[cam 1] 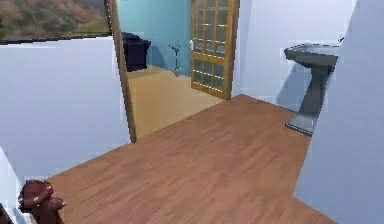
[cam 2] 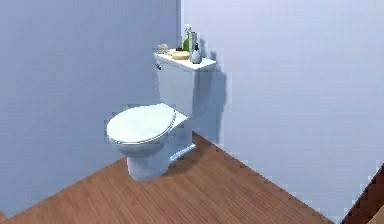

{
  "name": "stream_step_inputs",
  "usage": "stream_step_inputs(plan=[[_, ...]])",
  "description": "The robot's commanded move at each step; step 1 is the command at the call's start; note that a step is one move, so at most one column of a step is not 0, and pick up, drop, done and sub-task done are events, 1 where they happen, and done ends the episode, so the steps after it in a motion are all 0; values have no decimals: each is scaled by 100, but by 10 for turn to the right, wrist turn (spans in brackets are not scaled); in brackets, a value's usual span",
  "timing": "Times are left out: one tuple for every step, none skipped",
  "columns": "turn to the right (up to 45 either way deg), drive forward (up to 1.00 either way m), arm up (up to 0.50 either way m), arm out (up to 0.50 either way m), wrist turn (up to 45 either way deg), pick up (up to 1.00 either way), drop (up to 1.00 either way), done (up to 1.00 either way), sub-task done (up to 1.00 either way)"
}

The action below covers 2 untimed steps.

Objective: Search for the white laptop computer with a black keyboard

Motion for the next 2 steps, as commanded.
stream_step_inputs(plan=[[0,100,0,0,0,0,0,0,0],[-30,0,0,0,0,0,0,0,0]])
